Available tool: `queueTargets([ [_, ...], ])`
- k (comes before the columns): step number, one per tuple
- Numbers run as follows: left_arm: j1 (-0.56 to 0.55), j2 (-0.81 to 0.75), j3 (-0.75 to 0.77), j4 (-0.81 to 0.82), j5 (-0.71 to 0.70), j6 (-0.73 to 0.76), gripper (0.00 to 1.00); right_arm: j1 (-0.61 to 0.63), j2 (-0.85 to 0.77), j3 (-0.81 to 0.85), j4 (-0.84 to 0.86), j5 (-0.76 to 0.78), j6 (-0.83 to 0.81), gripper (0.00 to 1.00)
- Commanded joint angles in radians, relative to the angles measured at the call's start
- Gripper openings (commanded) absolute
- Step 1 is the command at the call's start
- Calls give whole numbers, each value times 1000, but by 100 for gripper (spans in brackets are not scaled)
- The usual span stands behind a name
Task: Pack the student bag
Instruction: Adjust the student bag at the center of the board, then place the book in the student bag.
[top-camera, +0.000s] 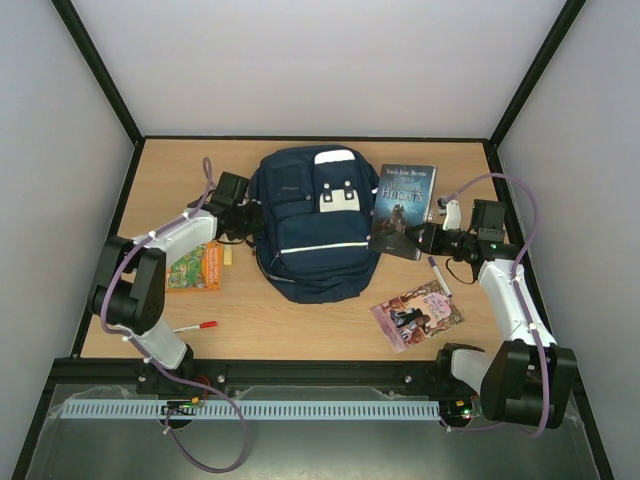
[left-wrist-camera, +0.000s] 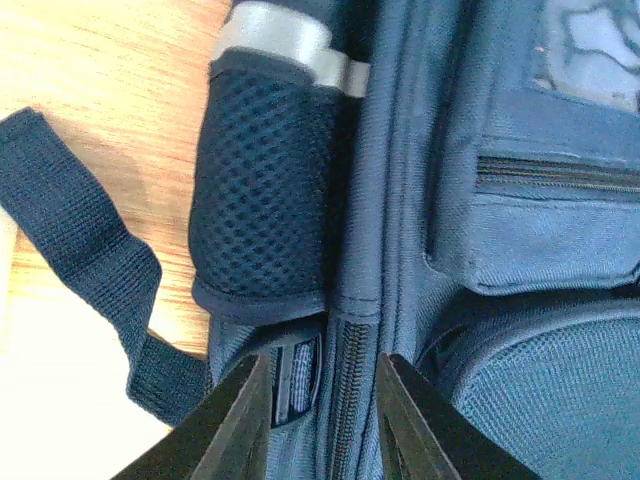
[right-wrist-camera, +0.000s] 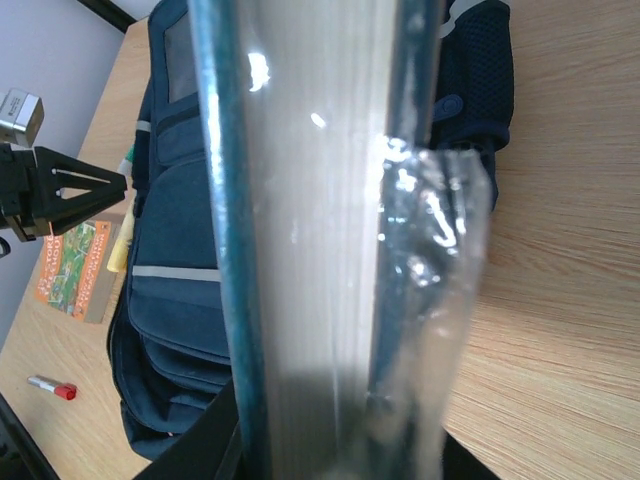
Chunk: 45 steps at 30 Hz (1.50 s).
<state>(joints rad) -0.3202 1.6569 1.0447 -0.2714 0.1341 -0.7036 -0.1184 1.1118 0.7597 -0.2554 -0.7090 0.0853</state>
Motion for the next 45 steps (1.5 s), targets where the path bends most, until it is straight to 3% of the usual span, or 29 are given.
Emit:
queueTargets([
  [1, -3, -30, 44, -77, -7, 69, 36, -2, -37, 16, 94, -54, -30, 1],
  [4, -10, -83, 70, -147, -67, 99, 49, -2, -35, 19, 94, -49, -30, 1],
  [6, -44, -119, 87, -150, -67, 179, 52, -2, -34, 22, 93, -42, -30, 1],
  [13, -335, -138, 177, -164, -64, 535, 51, -23, -29, 33, 90, 41, -12, 1],
  [20, -493, -35, 253, -250, 30, 707, 48, -37, -42, 29, 88, 120, -6, 1],
  [26, -590, 77, 310, -366, -59, 771, 50, -40, -47, 26, 94, 122, -1, 1],
  [37, -659, 182, 328, -377, -125, 787, 49, -40, -48, 24, 97, 114, -4, 1],
  [45, -666, 266, 378, -357, -230, 759, 34, -40, -49, 23, 97, 112, -6, 1],
])
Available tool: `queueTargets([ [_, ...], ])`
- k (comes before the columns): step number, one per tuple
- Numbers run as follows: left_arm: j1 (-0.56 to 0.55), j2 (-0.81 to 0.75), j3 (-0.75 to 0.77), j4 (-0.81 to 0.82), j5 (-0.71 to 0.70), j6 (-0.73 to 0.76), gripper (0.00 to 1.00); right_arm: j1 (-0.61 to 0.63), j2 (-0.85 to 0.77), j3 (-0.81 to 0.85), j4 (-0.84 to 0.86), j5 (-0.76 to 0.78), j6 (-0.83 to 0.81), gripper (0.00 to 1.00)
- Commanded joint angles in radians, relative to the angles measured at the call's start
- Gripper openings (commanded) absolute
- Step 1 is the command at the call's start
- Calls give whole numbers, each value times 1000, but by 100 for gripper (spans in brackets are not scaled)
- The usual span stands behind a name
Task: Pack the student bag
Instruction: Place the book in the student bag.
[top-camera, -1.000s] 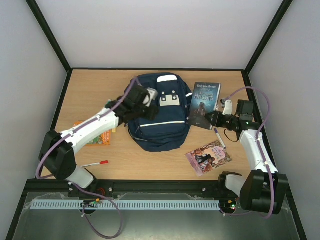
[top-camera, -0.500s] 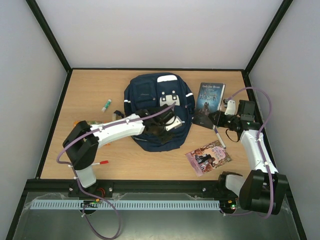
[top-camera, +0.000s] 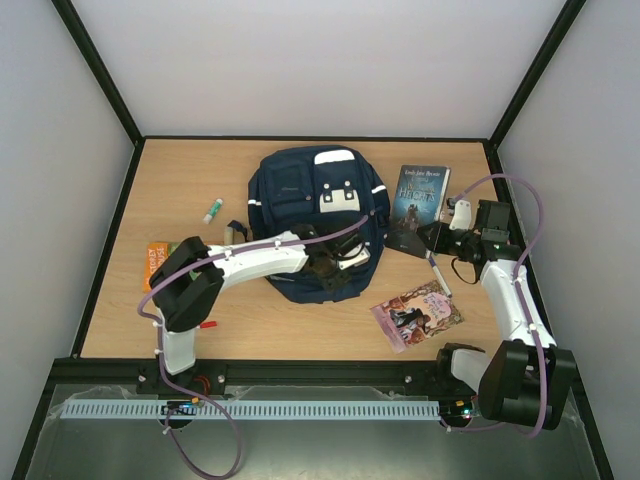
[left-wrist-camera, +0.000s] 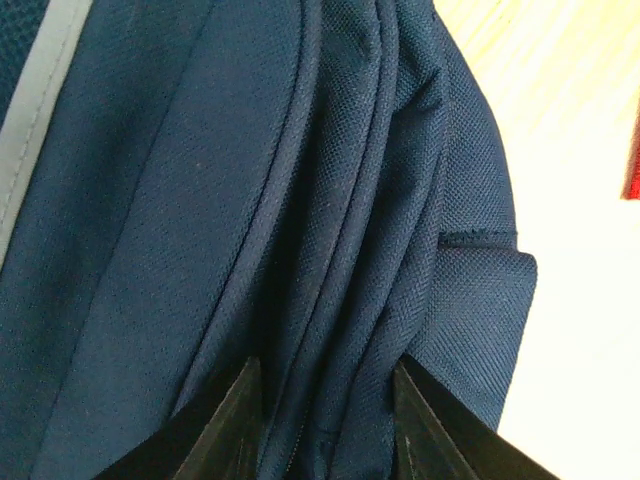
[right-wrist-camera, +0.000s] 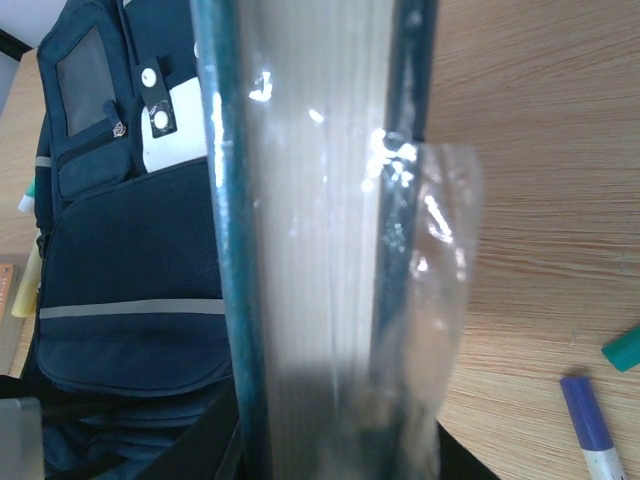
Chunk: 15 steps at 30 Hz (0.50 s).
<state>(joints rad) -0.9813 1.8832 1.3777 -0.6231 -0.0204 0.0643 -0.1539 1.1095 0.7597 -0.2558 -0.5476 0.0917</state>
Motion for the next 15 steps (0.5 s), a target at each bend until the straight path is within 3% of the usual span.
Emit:
queueTargets([
  [1, -6, 46, 50, -5, -76, -8, 34, -4, -46, 22, 98, -49, -12, 1],
  [6, -20, 63, 53, 9, -90, 4, 38, -4, -43, 21, 99, -51, -11, 1],
  [12, -22, 69, 70, 9, -85, 2, 21, -4, -40, 20, 99, -50, -9, 1],
  [15, -22, 61, 75, 21, -79, -1, 29, -4, -40, 20, 100, -50, -8, 1],
])
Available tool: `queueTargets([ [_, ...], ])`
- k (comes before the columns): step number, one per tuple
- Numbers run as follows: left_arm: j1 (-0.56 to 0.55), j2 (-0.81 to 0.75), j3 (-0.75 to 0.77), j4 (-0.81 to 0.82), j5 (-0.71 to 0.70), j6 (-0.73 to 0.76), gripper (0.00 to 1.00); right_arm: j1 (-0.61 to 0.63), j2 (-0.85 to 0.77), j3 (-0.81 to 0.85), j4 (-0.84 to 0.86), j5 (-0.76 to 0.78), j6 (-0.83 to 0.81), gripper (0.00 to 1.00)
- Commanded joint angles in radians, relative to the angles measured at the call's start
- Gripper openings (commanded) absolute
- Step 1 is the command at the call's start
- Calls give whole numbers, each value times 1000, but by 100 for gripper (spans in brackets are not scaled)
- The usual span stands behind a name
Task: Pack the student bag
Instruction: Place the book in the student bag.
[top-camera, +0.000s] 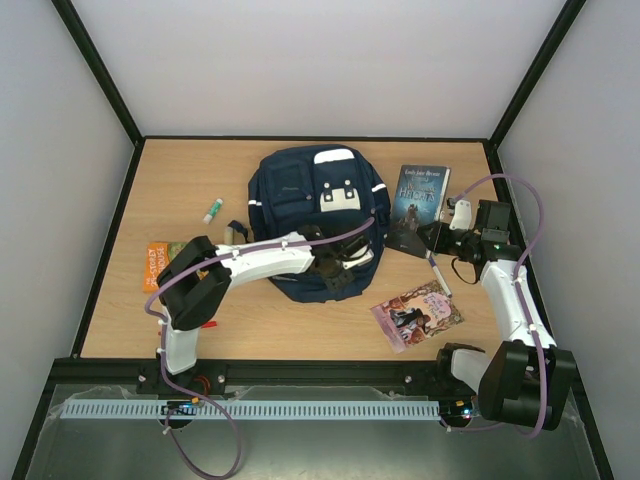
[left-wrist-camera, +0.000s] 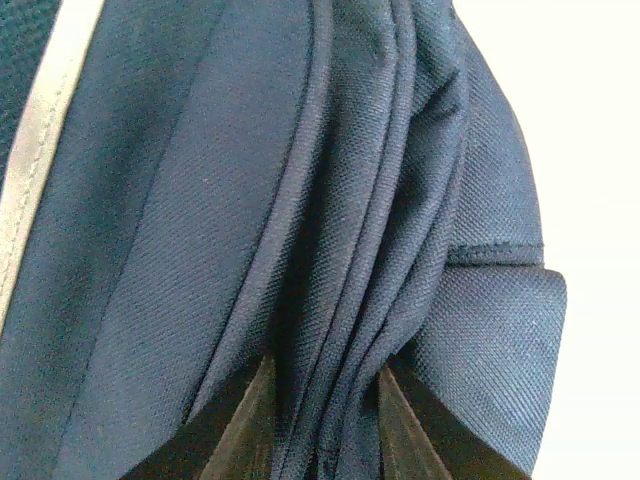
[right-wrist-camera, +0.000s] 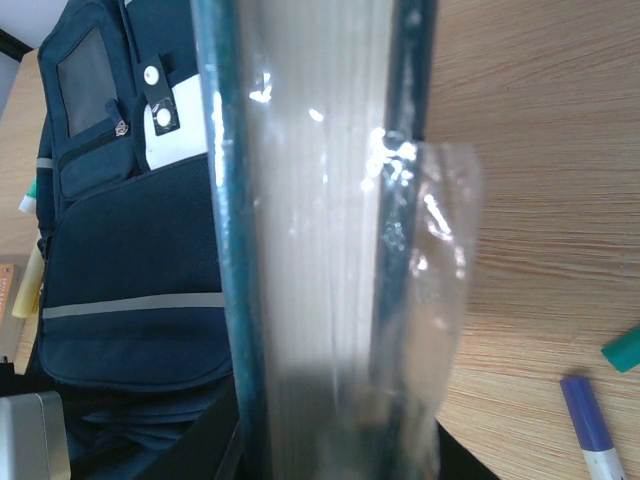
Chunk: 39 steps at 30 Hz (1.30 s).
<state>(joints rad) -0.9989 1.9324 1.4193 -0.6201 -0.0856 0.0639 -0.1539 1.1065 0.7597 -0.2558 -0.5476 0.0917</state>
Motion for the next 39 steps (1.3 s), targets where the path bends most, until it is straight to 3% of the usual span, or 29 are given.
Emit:
queueTargets([
  [1, -4, 13, 39, 26, -16, -7, 35, -4, -36, 20, 100, -51, -9, 1],
  [4, -9, 28, 58, 44, 0, -12, 41, -4, -35, 20, 102, -52, -8, 1],
  [10, -33, 88, 91, 43, -19, 23, 43, -4, -37, 21, 99, -46, -6, 1],
  [15, -49, 146, 119, 10, -116, 44, 44, -4, -36, 21, 101, -46, -7, 1],
  [21, -50, 130, 127, 9, -169, 25, 25, -4, -36, 20, 99, -45, -6, 1],
  [26, -51, 61, 143, 15, -194, -2, 3, -4, -36, 36, 91, -51, 14, 1],
  [39, 0, -112, 221, 50, -319, 6, 2, -4, -56, 350, -196, -134, 87, 1],
])
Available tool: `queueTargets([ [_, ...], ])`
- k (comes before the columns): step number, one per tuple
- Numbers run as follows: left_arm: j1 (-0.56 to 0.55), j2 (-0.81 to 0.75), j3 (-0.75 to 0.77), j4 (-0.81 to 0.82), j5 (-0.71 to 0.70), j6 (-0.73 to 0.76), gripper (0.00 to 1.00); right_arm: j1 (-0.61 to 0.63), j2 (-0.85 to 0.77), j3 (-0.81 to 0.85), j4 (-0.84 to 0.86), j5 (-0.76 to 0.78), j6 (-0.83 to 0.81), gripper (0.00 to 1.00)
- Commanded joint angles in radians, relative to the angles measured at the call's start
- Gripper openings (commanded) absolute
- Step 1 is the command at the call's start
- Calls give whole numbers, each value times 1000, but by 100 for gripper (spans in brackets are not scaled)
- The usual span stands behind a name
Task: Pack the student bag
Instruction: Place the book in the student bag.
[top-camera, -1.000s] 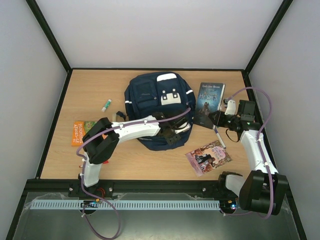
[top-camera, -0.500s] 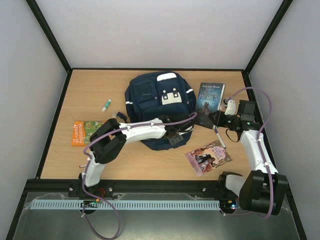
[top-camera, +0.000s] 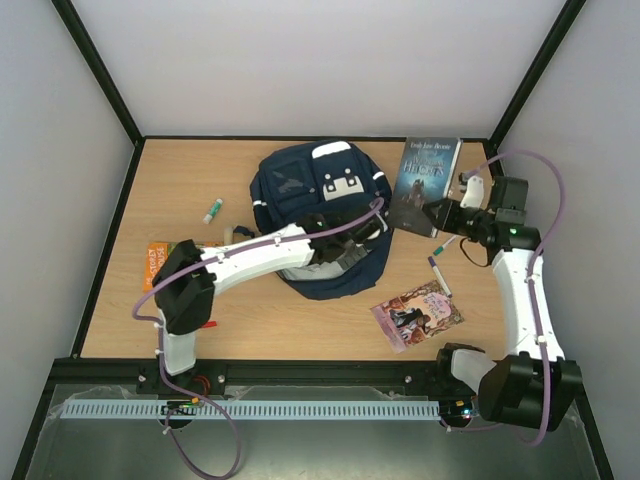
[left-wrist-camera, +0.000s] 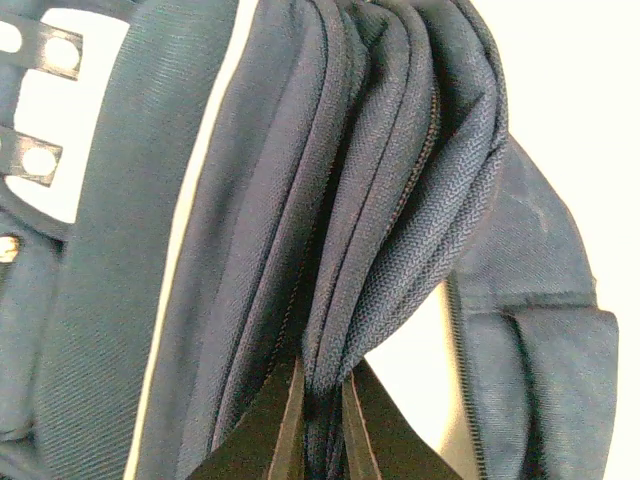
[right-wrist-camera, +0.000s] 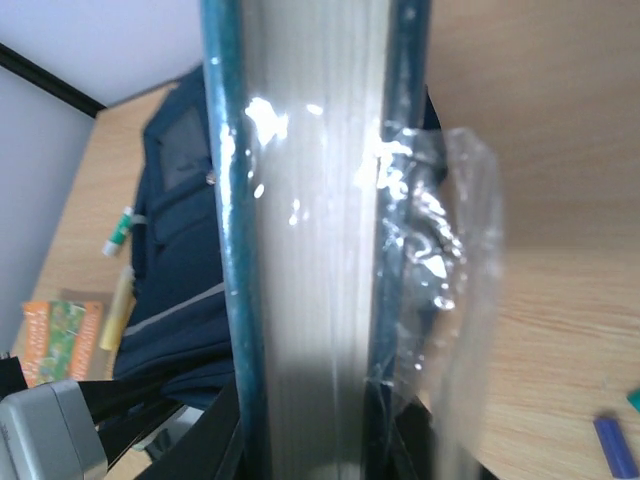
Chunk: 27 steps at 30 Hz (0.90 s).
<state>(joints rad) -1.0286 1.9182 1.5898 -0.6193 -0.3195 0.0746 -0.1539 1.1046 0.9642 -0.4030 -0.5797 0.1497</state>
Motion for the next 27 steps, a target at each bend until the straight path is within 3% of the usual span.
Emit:
queueTargets([
  [1, 38, -110, 51, 57, -91, -5, 3, -4, -52, 171, -83, -115, 32, 1],
  [10, 135, -204, 54, 135, -113, -18, 2, -4, 73, 358, -470, -298, -71, 1],
  [15, 188, -221, 74, 164, -86, -34, 2, -4, 83, 280, -510, -427, 3, 1],
  [27, 222, -214, 65, 196, -14, -107, 3, 48, 28, 112, -621, -473, 16, 1],
])
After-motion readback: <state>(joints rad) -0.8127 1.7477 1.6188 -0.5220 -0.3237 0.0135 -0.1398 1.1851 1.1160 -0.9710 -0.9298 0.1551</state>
